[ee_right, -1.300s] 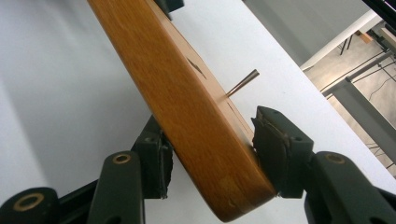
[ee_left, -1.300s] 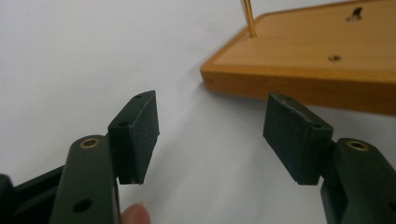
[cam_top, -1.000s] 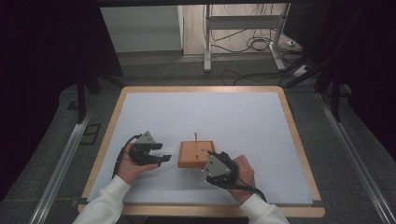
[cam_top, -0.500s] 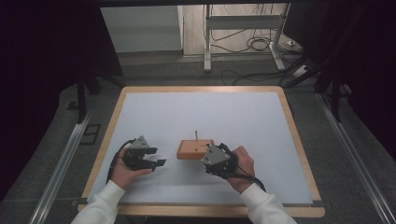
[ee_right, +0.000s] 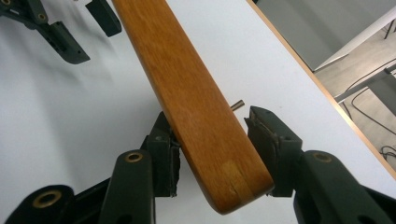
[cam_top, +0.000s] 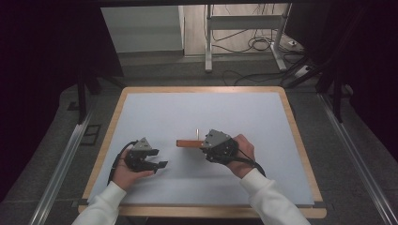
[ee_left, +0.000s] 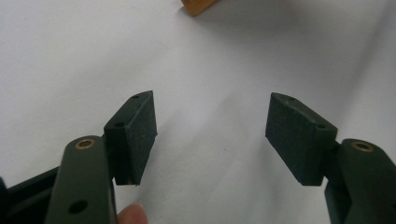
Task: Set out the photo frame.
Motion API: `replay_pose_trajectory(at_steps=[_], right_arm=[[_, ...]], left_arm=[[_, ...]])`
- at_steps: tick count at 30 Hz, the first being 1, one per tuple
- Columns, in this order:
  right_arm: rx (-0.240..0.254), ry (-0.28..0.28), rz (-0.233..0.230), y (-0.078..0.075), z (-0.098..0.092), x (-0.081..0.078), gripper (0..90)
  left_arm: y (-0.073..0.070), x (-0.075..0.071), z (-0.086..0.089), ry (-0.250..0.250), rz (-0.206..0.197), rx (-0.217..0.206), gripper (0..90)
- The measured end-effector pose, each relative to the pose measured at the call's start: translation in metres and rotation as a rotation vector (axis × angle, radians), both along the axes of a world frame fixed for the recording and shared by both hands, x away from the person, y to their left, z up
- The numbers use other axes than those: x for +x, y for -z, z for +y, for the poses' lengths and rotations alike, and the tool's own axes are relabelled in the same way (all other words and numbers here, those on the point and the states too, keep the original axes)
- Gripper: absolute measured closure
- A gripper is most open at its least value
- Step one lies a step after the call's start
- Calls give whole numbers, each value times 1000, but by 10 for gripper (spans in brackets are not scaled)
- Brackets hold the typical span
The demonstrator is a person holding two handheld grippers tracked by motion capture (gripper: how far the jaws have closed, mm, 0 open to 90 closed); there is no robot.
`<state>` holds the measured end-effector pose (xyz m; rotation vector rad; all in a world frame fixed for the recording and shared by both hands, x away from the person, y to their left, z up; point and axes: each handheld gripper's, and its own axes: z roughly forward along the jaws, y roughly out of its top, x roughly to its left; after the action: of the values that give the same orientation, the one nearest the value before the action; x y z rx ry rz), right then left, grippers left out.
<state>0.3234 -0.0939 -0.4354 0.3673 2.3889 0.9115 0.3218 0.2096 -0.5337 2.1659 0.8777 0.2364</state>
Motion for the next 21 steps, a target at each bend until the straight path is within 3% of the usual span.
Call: replay_pose_trajectory(at_steps=[15, 21], right_arm=[[-48, -48, 18, -7, 13, 8, 651], [33, -81, 63, -18, 4, 1, 687]], left_arm=[[4, 1, -1, 10, 10, 11, 324], [4, 2, -1, 9, 9, 11, 324]])
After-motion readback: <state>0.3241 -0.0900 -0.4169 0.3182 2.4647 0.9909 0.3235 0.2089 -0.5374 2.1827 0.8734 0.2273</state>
